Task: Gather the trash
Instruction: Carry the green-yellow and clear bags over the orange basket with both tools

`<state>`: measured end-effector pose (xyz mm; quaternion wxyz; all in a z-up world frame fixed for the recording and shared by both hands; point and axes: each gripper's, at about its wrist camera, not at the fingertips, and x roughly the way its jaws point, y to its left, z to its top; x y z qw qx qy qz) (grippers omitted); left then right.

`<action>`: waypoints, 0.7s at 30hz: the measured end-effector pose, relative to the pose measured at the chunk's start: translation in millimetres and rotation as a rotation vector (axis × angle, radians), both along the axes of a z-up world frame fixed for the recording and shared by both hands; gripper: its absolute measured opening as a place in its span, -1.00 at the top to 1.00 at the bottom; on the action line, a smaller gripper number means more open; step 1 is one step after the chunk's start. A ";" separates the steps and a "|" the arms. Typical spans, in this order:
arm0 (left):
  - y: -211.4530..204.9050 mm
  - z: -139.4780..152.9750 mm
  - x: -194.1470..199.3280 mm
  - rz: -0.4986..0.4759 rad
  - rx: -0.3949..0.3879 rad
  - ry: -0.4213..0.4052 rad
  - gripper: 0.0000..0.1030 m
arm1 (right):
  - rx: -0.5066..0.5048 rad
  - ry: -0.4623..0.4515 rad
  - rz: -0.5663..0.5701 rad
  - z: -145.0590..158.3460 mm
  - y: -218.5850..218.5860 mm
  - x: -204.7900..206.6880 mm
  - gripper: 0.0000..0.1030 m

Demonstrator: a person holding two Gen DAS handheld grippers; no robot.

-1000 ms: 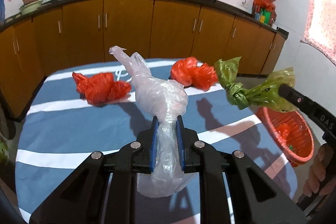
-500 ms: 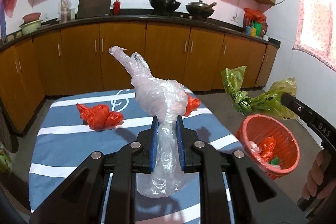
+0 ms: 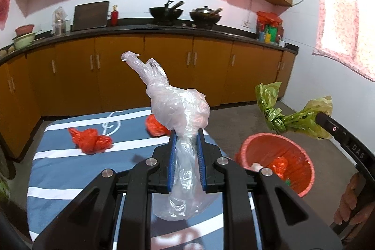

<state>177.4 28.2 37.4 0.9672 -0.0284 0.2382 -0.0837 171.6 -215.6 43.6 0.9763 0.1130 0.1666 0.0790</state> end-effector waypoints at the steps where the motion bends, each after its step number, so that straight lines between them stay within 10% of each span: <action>1: -6.2 0.3 0.8 -0.011 -0.001 0.000 0.67 | -0.001 0.001 -0.009 -0.1 -5.2 -1.0 0.94; 21: -123.1 -25.7 25.9 -0.244 0.035 0.065 0.67 | -0.014 0.067 -0.168 -22.4 -99.5 10.2 0.94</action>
